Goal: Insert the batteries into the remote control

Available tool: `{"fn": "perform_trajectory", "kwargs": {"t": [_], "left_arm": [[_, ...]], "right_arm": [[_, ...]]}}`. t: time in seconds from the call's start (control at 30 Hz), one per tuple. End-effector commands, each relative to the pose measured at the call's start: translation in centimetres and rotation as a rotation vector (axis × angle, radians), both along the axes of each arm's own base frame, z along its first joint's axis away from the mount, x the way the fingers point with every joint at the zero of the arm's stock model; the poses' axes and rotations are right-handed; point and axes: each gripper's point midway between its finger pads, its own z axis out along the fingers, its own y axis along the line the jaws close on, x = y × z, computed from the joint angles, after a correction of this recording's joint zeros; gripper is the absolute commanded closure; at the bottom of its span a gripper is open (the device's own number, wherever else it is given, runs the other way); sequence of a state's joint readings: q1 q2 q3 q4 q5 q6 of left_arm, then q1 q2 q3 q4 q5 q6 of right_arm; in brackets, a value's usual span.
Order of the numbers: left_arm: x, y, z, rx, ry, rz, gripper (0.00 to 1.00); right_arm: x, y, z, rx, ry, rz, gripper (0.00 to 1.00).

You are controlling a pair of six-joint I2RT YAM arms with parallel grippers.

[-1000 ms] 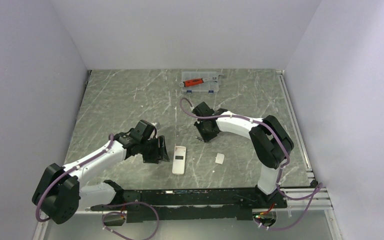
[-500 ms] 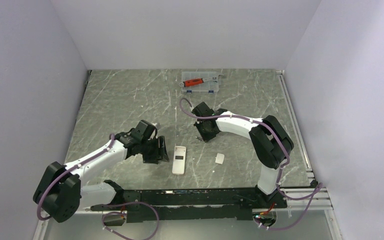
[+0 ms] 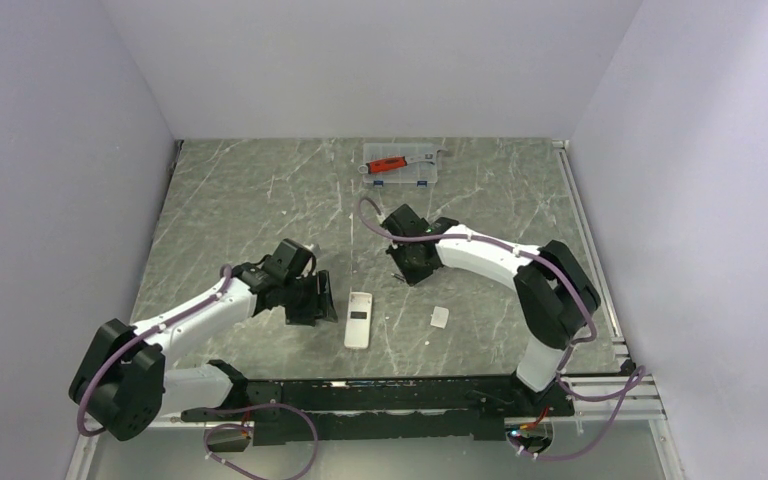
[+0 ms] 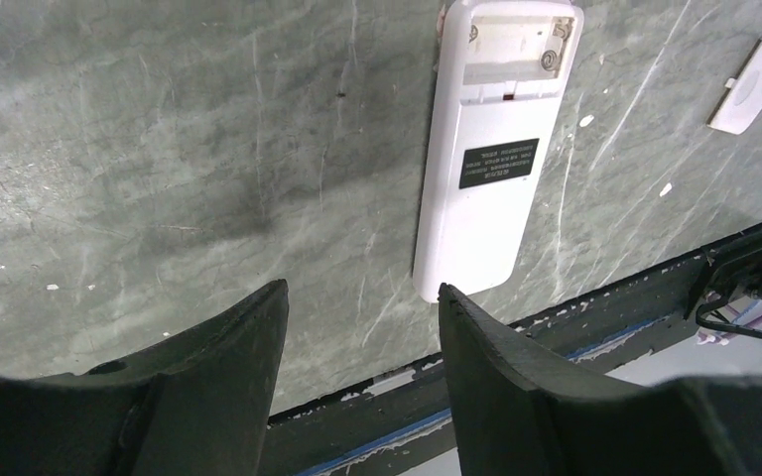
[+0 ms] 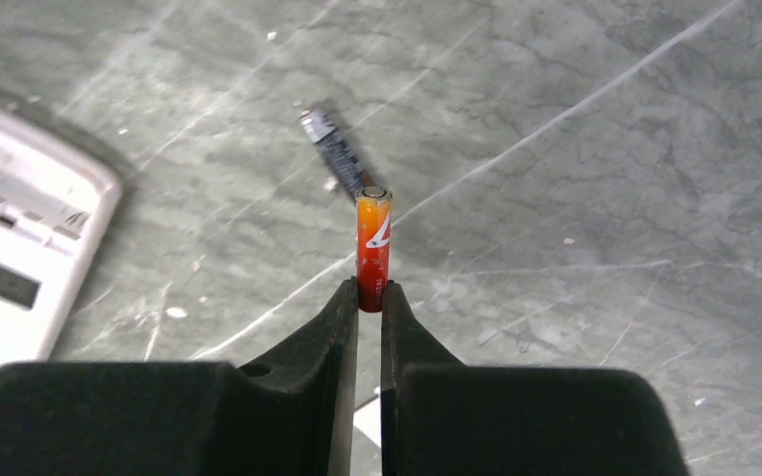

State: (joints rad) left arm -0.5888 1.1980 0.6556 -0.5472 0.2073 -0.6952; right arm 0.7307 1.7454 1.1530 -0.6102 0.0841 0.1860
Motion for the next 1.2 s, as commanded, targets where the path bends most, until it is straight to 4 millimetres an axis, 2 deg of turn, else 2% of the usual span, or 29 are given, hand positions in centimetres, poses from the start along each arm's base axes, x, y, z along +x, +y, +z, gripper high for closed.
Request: {"fn": "perform_trajectory", "kwargs": {"t": [0.0,0.43,0.6,0.8,1.17], "left_arm": [[1.4,-0.3,0.9,0.008,-0.049,0.007,0.38],[1.4,0.4,0.3,0.026,-0.054,0.026,0.37],[1.4,0.7,0.0,0.028,-0.054,0.041,0.37],[1.2,1.0,-0.4,0.028,-0.048,0.05,0.37],[0.9,2.1,-0.9,0.03,-0.034,0.088,0.37]], "right_arm": [[-0.3,1.4,3.6,0.033,-0.055,0.048,1.0],[-3.2,5.7,6.2,0.099,-0.093,0.33,1.0],[-3.4,7.0,6.5,0.114,-0.12,0.431,1.0],[-4.2,8.2,5.7,0.108,-0.114,0.584,1.0],[-4.6,9.4,3.9,0.08,-0.025,0.697,0.97]]}}
